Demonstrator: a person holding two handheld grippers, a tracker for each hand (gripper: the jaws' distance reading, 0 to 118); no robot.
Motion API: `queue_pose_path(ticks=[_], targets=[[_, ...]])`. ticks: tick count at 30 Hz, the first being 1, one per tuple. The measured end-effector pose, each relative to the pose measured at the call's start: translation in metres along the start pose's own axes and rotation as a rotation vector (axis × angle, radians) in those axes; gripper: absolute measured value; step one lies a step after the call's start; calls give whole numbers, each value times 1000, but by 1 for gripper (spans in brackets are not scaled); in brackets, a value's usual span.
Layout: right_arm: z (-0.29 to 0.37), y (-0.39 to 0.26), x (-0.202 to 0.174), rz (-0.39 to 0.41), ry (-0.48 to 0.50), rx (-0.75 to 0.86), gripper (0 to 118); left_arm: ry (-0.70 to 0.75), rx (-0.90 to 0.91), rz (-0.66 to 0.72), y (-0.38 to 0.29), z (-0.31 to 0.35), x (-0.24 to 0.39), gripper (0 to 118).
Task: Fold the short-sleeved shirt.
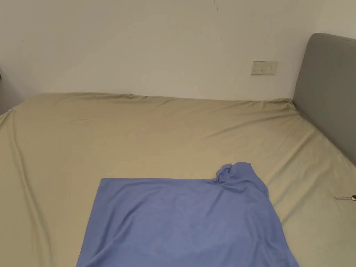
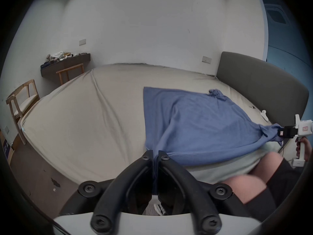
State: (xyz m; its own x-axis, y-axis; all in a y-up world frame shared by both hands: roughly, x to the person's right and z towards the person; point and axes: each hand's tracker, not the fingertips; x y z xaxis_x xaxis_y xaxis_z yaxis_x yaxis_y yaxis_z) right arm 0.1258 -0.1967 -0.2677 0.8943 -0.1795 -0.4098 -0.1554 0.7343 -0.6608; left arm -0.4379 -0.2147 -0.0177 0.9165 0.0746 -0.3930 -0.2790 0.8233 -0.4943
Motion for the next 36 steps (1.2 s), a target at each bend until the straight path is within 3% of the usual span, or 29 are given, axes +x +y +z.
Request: queue_pose_path(ticks=[6,15,25,26,27,28,29,30,31,34,36], targets=[[-36,58,-1,35,7,24,12,16,8,-5,48,-45,2,3],[-145,132,-14,43,-1,-16,12,74,-50,22,101,-150,5,3],[-222,135,-8,32,-83,-100,16,112,-188,-18,97,-217,12,5],[-223,135,-9,28,-89,-101,30,114,-188,-21,96,-213,14,15],[-221,133,-9,36,-92,-88,71,110,-182,-17,95,-211,13,47],[-218,134,-11,75,-123,-61,71,94,-175,-8,95,-207,13,47],[-214,134,-13,94,-156,-31,82,74,-160,18,96,-204,12,60],[-208,134,-12,94,-138,-4,106,66,-141,46,96,-197,12,85],[-198,134,-11,71,-107,29,118,65,-125,50,98,-189,11,117],[-135,141,-20,-3,-83,109,113,27,19,63,108,-141,12,112],[-101,135,-13,42,-59,249,115,35,106,11,108,-96,18,113]])
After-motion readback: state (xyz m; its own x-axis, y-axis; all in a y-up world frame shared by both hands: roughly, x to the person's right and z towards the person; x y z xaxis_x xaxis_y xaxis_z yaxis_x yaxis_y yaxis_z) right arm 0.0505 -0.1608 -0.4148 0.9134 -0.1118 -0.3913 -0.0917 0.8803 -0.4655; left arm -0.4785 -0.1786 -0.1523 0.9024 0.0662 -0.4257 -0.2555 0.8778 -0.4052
